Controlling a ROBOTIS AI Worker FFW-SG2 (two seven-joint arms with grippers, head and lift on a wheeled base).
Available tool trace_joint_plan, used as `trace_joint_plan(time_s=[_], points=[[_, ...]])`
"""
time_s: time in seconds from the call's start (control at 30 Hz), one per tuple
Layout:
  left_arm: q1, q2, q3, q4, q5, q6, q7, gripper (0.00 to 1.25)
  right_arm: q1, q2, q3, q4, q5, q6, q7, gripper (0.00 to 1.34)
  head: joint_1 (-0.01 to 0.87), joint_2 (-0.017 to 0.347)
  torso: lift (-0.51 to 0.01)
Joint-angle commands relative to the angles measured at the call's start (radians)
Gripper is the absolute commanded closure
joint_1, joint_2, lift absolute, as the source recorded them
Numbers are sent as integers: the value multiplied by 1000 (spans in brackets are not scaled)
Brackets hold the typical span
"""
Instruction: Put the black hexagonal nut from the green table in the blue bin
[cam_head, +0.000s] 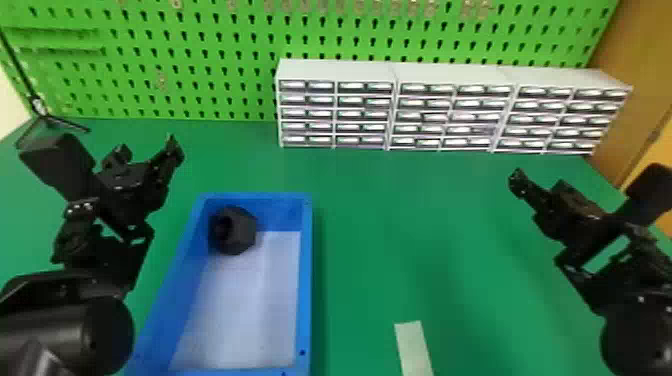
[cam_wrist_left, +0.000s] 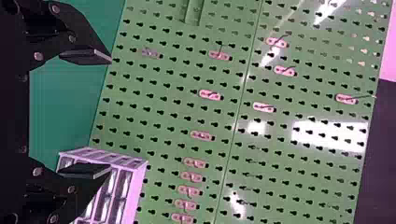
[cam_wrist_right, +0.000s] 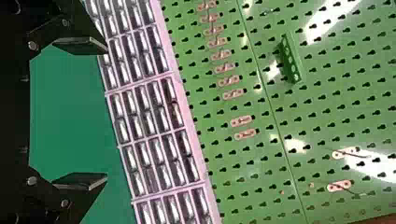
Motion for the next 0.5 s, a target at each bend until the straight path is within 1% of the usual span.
trace_joint_plan(time_s=[0.0,0.47], points=[[0,0,0,0,0,0,0,433,-1,1,0,-1,0,0,0,314,692,8,-97],[2,0,4,0,0,0,-1,433,2,1,-3,-1,0,0,0,317,692,8,-97]])
